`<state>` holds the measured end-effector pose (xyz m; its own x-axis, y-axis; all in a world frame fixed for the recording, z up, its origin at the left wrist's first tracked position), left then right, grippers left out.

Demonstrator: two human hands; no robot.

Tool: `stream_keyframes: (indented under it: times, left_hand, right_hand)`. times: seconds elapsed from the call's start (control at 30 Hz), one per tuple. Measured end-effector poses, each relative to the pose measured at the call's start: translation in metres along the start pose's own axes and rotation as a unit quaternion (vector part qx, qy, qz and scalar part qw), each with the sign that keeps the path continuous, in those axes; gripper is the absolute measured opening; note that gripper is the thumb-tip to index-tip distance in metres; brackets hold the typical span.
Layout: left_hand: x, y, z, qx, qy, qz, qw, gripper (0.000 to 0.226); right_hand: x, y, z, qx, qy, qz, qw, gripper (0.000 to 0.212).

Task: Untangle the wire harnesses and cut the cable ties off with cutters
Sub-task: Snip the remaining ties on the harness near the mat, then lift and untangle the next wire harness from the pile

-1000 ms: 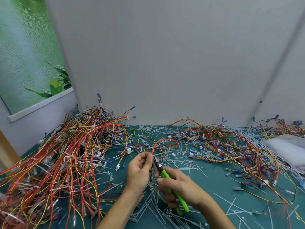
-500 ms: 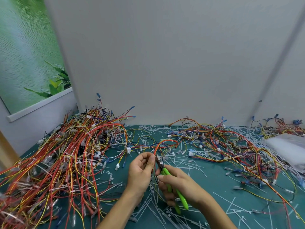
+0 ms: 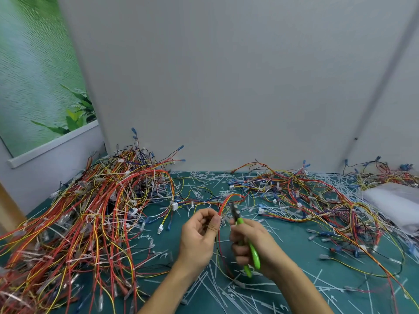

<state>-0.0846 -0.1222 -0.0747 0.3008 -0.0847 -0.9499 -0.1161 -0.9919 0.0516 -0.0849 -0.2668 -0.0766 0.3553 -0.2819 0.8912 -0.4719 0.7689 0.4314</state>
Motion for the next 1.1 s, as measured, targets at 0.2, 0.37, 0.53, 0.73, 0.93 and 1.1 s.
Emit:
stream_keyframes:
  times: [0.2, 0.37, 0.53, 0.73, 0.93, 1.1]
  left_hand:
    - [0.002, -0.004, -0.003, -0.025, -0.063, 0.209, 0.975, 0.018]
    - [0.002, -0.007, -0.006, -0.008, -0.1, 0.318, 0.943, 0.019]
    - [0.003, -0.011, -0.006, -0.022, -0.12, 0.322, 0.939, 0.017]
    - [0.003, -0.013, -0.007, -0.02, -0.127, 0.333, 0.934, 0.022]
    - [0.003, -0.013, -0.006, 0.008, -0.12, 0.337, 0.934, 0.016]
    - [-0.002, -0.003, -0.003, 0.079, -0.121, 0.319, 0.937, 0.012]
  right_hand:
    - [0.019, -0.043, 0.013, -0.295, -0.044, 0.359, 0.885, 0.012]
    - [0.018, -0.046, 0.017, -0.307, 0.084, 0.571, 0.756, 0.033]
    - [0.012, -0.058, 0.017, -0.329, 0.172, 0.644, 0.669, 0.046]
    - [0.003, -0.064, 0.011, -0.326, 0.211, 0.664, 0.639, 0.045]
    - [0.004, -0.071, 0.007, -0.327, 0.175, 0.643, 0.67, 0.048]
    - [0.038, -0.058, -0.01, -0.3, 0.003, 0.603, 0.74, 0.068]
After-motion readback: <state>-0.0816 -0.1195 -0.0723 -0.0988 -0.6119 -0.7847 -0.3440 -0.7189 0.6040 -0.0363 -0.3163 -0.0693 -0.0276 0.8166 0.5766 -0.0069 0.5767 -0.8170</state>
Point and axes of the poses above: each hand's wrist, its own z-axis away from the middle knuckle, its own y-axis out of the palm, x = y × z, the point moved 4 cm from there along -z, towards the middle knuckle, and after that the axes turned 15 degrees about x, right-handed, at the moved point
